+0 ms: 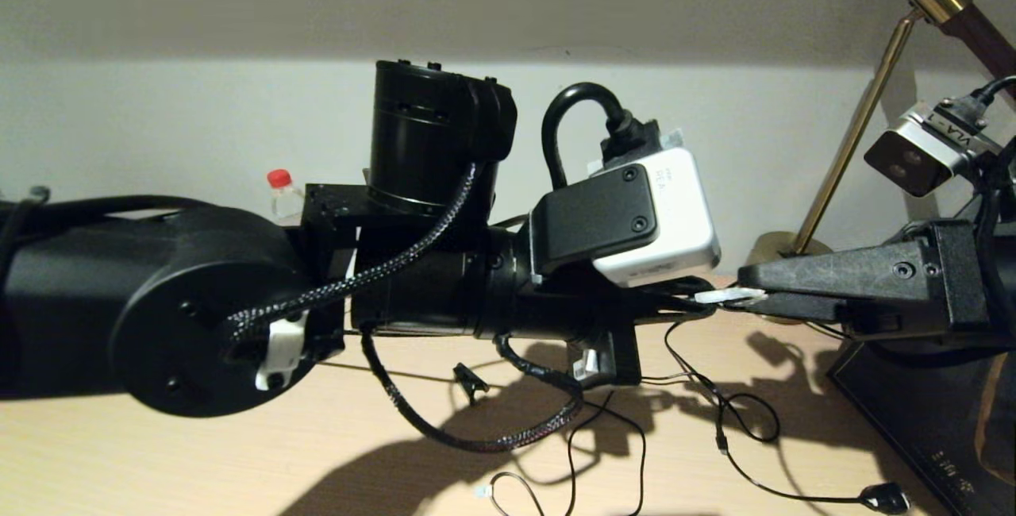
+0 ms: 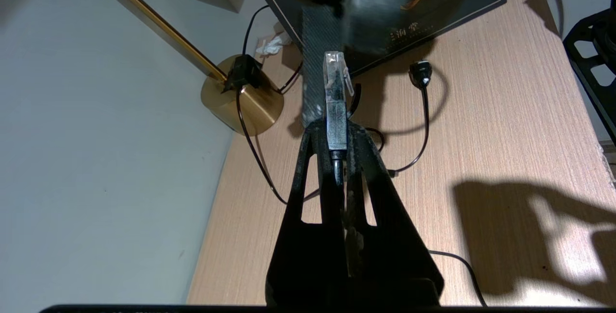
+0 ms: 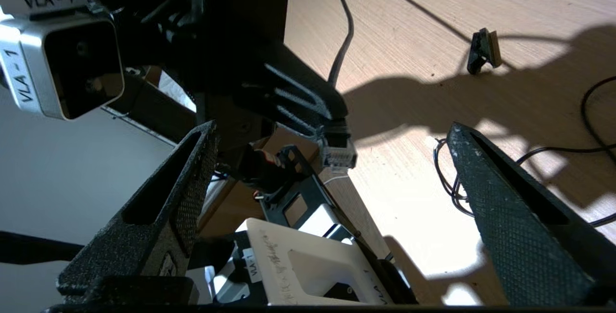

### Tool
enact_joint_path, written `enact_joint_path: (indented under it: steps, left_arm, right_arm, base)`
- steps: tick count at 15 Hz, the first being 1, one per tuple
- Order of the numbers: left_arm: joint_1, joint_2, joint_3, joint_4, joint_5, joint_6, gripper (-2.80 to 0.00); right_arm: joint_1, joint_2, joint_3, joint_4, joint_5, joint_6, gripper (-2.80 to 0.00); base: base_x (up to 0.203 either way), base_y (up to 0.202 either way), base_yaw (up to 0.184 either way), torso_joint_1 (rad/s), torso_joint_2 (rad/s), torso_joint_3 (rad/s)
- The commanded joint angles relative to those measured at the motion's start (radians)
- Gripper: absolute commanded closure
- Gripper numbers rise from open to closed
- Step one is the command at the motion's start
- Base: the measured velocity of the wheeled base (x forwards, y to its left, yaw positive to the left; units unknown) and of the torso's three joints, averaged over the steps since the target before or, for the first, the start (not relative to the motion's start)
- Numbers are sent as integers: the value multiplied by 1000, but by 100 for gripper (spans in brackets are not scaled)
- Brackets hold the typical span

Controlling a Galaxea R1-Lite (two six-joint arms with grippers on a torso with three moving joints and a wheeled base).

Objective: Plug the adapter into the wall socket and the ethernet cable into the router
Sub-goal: Plug cable into router interface

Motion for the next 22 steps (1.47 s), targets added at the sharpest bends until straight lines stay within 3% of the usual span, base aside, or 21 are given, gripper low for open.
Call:
enact_joint_path:
  steps: [1,22]
  left_arm:
    - [-1,5,1,-9,-3,4,0]
    - [-7,-2,32,-20,27,0,0]
  right_arm:
    - [25,-2,2,0,-19,2,0]
    - [37,8,7,-2,-42,3,0]
  base:
    - [0,0,0,0,0,0]
    - [0,0,0,0,0,0]
